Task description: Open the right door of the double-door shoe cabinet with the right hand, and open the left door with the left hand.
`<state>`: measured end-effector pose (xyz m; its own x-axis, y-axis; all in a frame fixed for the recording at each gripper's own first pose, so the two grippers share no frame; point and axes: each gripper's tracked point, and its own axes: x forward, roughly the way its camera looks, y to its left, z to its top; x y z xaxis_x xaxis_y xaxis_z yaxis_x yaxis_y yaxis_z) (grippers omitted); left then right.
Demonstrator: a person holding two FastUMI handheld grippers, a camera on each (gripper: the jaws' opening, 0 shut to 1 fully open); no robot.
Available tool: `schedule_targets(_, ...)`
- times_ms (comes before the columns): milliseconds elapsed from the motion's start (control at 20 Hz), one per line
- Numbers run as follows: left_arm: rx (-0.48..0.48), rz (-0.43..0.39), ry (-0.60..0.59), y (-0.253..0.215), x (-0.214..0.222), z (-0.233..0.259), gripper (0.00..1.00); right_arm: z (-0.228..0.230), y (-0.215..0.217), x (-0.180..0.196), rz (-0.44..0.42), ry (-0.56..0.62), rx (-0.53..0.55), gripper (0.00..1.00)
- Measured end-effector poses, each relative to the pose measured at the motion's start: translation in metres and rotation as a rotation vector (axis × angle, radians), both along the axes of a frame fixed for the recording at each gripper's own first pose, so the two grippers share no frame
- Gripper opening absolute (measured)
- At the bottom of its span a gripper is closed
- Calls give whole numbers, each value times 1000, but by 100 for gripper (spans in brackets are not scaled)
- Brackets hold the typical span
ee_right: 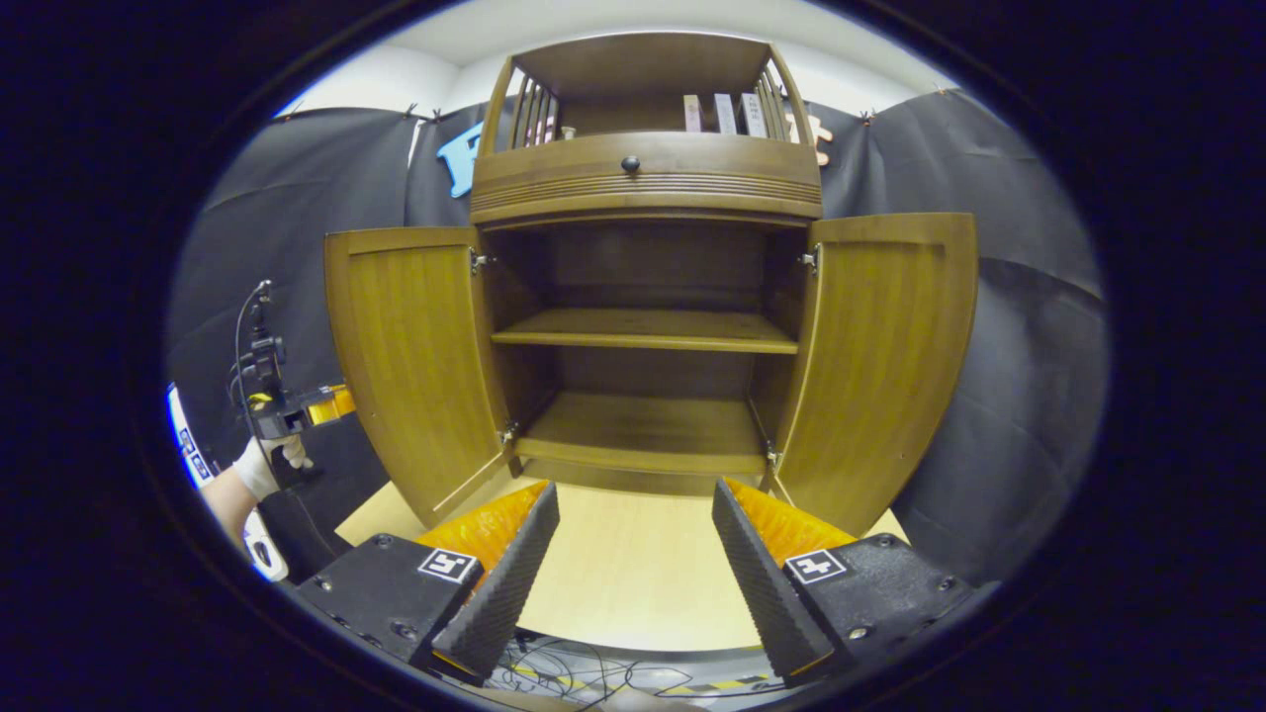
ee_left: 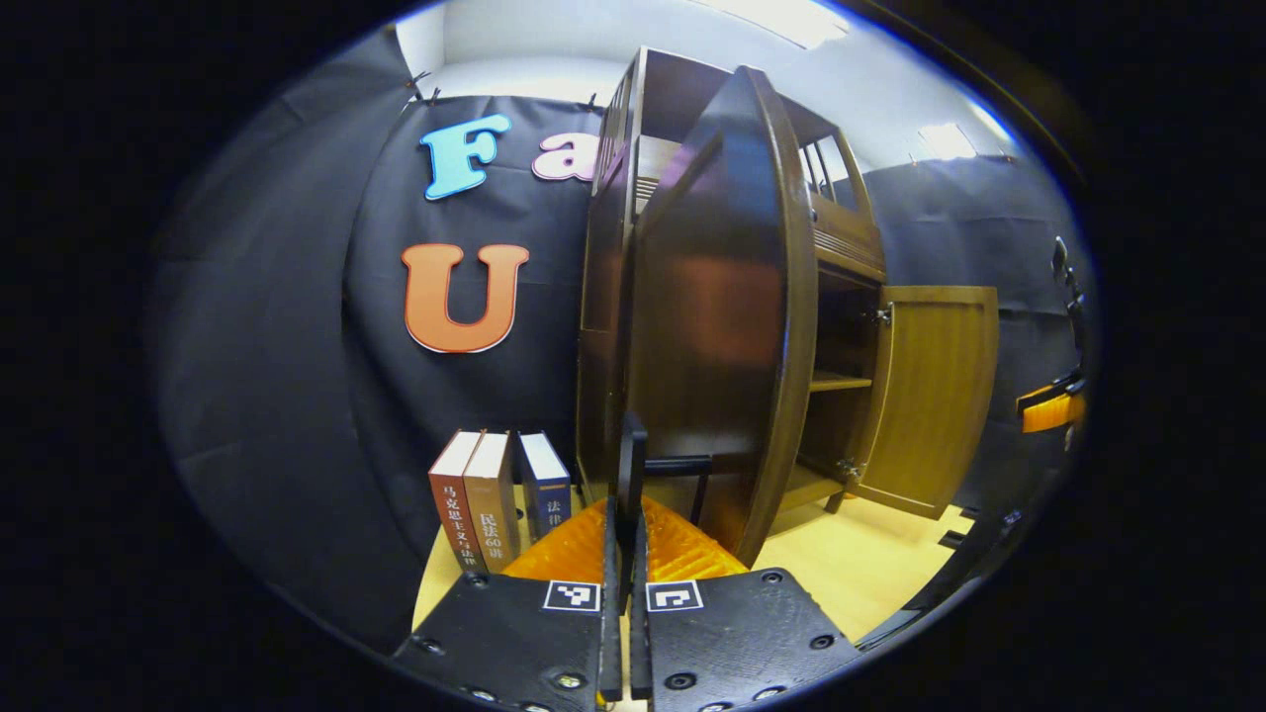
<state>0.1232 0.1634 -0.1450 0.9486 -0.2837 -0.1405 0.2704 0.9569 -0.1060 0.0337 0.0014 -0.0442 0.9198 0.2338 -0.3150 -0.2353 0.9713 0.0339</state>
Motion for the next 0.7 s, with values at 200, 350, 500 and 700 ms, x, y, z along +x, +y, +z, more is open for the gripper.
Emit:
schedule_targets(200,63,-33,2,-1,-1,-1,3,-1,-2,-3,5,1,0,98)
schedule_targets(350,55,-28,-3,-2,0,-1,3,-3,-3,-5,3,8,12,98)
schedule_targets(500,66,-25,4,-5,-1,-1,4,-4,-5,-6,1,8,17,100)
schedule_targets(700,91,-23,22,-5,-5,-8,7,-7,-10,-8,-2,23,16,100)
